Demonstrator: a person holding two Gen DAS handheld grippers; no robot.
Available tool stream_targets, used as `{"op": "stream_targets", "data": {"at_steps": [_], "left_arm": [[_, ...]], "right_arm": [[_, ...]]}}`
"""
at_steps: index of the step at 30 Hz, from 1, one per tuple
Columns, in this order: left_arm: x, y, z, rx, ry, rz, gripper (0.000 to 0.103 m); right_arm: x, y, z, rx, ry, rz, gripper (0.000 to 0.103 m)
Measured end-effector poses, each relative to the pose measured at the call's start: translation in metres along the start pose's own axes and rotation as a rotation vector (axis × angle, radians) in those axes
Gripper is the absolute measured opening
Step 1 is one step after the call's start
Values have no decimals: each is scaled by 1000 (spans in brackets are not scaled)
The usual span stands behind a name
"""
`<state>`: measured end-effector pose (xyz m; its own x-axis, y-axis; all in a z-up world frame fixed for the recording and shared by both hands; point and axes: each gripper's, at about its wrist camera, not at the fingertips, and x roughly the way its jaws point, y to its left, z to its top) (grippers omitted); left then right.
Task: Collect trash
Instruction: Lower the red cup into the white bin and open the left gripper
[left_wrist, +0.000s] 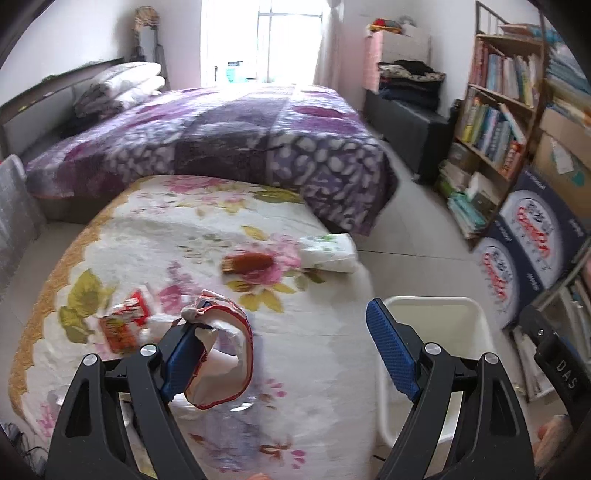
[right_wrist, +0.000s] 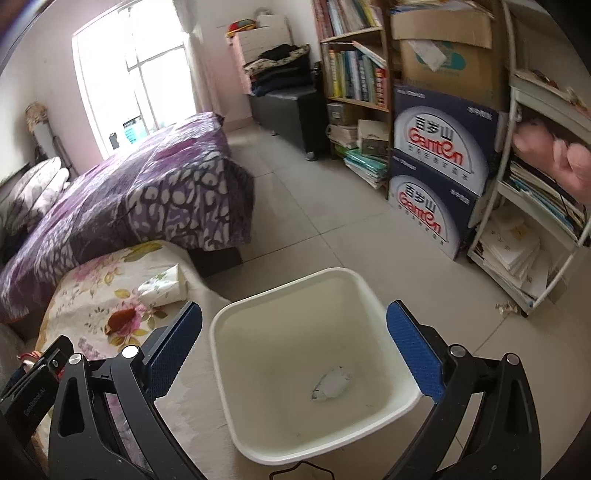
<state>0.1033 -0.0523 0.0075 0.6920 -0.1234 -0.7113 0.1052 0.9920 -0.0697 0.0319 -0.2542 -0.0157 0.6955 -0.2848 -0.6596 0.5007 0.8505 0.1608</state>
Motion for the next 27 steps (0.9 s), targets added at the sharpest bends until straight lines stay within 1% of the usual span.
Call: {"op": "stream_targets", "data": {"at_steps": [1, 2, 4, 5, 7, 8, 10, 11, 13, 17, 20, 22, 23, 24, 26, 27], "left_arm": [[1, -5, 2, 1, 8, -34, 82], [1, -11, 5, 2, 22, -93, 82], [1, -20, 10, 8, 36, -162, 82], [2, -27, 13, 15, 53, -225, 82], [4, -37, 16, 13, 86, -310, 82], [8, -44, 18, 3, 123, -379, 82], [14, -53, 20, -11, 166, -449, 82], [19, -58, 22, -32, 198, -500, 82], [27, -64, 24, -72, 247, -559, 82], [40, -81, 27, -132, 324, -638, 82], [46, -96, 31, -156, 358, -682, 82], [53, -106, 36, -220, 398, -779, 82], [56, -106, 37, -242, 413, -812, 84], [67, -118, 36, -217, 455, -790, 85], [84, -136, 30, -163, 557, -663, 84], [86, -139, 28, -183, 572, -689, 84]], "right_arm": [[0, -7, 2, 16, 0, -4, 96], [0, -16, 5, 36, 0, -11, 96], [0, -30, 9, 69, 0, -17, 96], [0, -39, 13, 96, 0, -19, 96], [0, -53, 17, 139, 3, -16, 96], [-1, -62, 20, 171, 6, -11, 96], [-3, -77, 24, 216, 8, 0, 96], [-4, -83, 26, 233, 10, 3, 96], [-5, -97, 32, 271, 16, 14, 96], [-8, -123, 40, 356, 22, 48, 96], [-8, -138, 45, 411, 29, 65, 96], [-8, -146, 46, 442, 36, 81, 96], [-8, -150, 47, 458, 38, 85, 96], [-9, -151, 48, 465, 36, 84, 96], [-9, -153, 49, 470, 29, 77, 96], [-9, -154, 50, 470, 29, 76, 96]]}}
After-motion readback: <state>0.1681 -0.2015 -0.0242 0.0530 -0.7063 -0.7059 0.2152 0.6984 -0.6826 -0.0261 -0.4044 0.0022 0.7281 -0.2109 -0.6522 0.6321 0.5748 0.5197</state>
